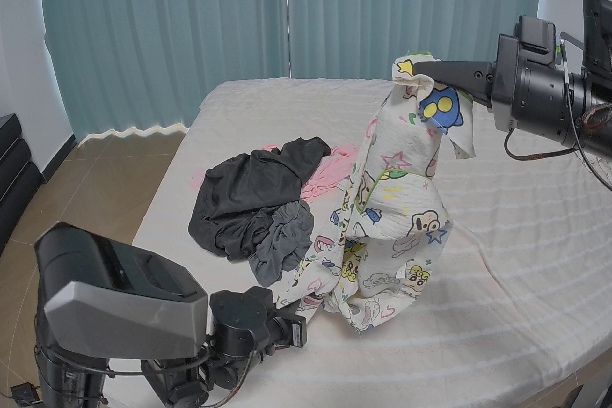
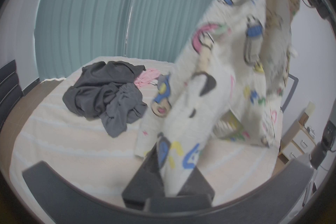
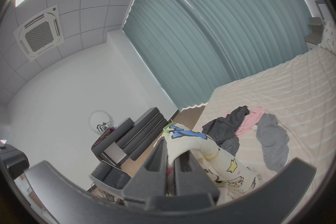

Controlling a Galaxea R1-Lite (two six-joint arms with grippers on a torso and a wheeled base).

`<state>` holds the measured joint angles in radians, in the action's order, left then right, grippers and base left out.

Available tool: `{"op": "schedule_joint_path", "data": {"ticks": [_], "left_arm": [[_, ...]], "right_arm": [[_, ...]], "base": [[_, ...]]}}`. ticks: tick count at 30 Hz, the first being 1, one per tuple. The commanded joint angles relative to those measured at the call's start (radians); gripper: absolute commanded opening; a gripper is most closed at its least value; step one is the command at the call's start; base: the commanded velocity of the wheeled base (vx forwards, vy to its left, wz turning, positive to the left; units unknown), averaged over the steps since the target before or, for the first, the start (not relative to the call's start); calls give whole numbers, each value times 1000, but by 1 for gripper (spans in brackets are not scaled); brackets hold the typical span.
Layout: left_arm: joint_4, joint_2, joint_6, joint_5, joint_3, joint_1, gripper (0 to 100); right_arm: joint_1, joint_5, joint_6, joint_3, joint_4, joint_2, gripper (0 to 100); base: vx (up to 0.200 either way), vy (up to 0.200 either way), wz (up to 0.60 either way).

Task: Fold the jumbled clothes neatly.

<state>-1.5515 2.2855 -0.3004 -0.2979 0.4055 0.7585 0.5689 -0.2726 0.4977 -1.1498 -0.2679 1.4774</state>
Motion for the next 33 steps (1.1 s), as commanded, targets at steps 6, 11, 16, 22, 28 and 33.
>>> {"op": "schedule_joint_path", "data": {"ticks": [6,11,16,22,28,33], "left_arm": [[199,-386,46,-4,171,-173,0],[511,-515,44,-6,450,-228,0],[688,-517,44,-35,714,-265,0],[725,-448,47,-107,960,-312,0],[728,-463,44,-110,1012,-327,0],[720,-463,43,-110,885,-329,0]], "right_arm": [[-199,-2,-1,30,-7,58,0],[-265,1,-1,-22,-19,112,0],[-287,49,2,-125,-71,187,0],[-284,139,9,-320,-128,248,0],[-290,174,19,-384,-116,247,0],[-302,182,7,-278,-113,248,0]], "base": [[0,0,0],[0,0,0],[0,0,0],[0,0,0],[0,0,0],[0,0,0]]}}
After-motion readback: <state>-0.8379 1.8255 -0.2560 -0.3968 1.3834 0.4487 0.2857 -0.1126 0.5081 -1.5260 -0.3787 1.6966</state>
